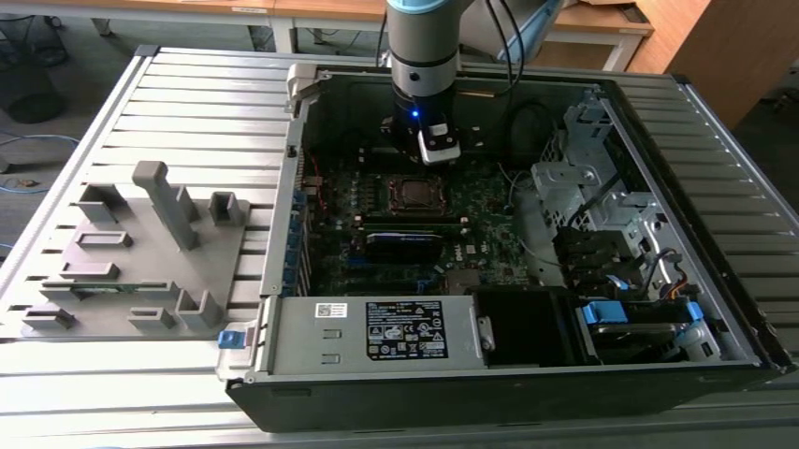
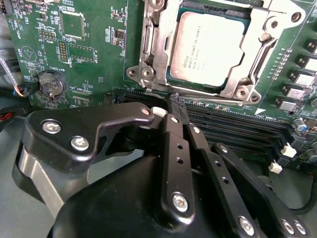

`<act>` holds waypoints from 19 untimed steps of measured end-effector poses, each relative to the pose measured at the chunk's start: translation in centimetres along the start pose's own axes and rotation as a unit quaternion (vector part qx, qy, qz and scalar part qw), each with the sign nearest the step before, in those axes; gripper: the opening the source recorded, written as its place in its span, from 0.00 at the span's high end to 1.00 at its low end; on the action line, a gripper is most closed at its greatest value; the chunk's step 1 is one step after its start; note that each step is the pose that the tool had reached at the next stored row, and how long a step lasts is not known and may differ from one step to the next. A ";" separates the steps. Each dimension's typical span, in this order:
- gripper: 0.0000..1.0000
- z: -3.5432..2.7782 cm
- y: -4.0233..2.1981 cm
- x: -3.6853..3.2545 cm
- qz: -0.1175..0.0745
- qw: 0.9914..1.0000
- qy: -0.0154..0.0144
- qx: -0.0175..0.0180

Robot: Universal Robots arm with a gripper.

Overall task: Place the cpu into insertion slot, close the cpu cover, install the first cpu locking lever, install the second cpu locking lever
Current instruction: 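Install the first cpu locking lever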

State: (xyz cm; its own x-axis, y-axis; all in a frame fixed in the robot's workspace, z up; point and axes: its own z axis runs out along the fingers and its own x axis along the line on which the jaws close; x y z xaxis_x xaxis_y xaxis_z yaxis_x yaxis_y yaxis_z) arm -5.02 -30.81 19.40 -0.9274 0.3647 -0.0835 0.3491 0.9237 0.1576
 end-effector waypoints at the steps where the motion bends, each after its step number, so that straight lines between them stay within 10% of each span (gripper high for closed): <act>1: 0.89 0.00 0.00 -0.01 0.000 1.000 0.000 0.000; 19: 0.89 -0.56 0.20 -0.31 0.000 1.000 -0.001 0.003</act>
State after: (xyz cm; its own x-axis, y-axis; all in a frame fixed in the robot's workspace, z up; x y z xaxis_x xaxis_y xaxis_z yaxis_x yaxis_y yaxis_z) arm -4.74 -30.81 20.01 -0.9274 0.3643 -0.0855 0.3491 0.9246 0.1526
